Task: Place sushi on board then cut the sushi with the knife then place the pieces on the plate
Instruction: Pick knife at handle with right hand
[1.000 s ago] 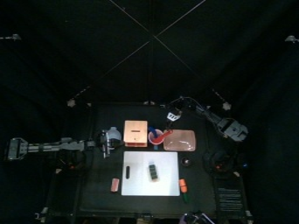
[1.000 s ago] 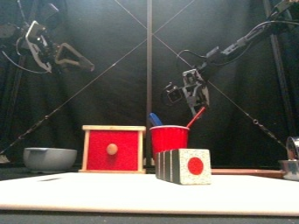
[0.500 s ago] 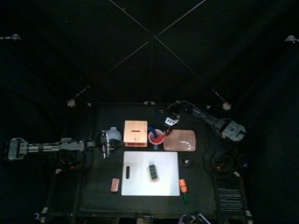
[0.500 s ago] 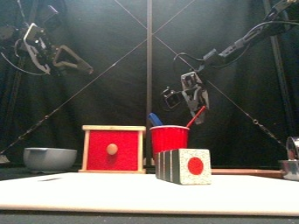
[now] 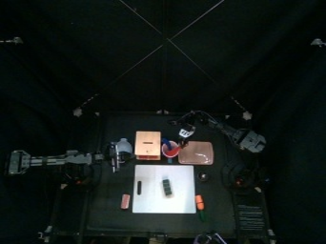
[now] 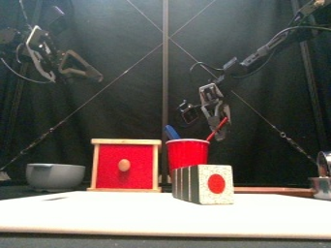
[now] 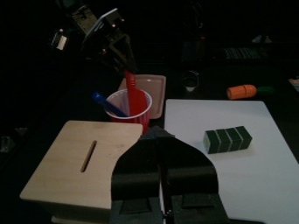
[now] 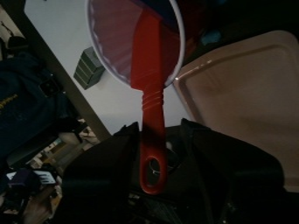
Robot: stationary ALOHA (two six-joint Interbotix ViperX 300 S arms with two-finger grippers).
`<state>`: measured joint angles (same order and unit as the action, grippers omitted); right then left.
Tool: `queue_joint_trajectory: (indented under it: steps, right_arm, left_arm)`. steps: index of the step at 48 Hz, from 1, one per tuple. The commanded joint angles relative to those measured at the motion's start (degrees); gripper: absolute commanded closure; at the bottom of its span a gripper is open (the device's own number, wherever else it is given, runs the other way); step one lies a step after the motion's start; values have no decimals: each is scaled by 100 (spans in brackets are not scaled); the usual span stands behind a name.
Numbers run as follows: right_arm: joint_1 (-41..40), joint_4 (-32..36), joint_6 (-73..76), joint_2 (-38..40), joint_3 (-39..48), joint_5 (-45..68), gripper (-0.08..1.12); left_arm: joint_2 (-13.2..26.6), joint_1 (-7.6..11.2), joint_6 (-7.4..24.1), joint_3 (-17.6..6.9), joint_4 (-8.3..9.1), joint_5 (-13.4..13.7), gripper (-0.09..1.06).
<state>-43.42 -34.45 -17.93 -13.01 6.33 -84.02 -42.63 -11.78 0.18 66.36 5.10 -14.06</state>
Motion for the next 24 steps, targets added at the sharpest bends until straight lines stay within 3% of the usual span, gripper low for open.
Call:
queue_joint_trajectory:
  steps: [1,14,24]
  right_arm:
    - [18,-18,-9,149,-114,9,33]
    - [70,-18,0,149,-193,9,61]
    - [149,-9,26,149,-439,-9,72]
  left_arm:
    - [9,-18,0,-53,-9,-18,98]
    - [9,-18,0,-35,0,-18,98]
    - [9,-18,0,-35,0,-18,98]
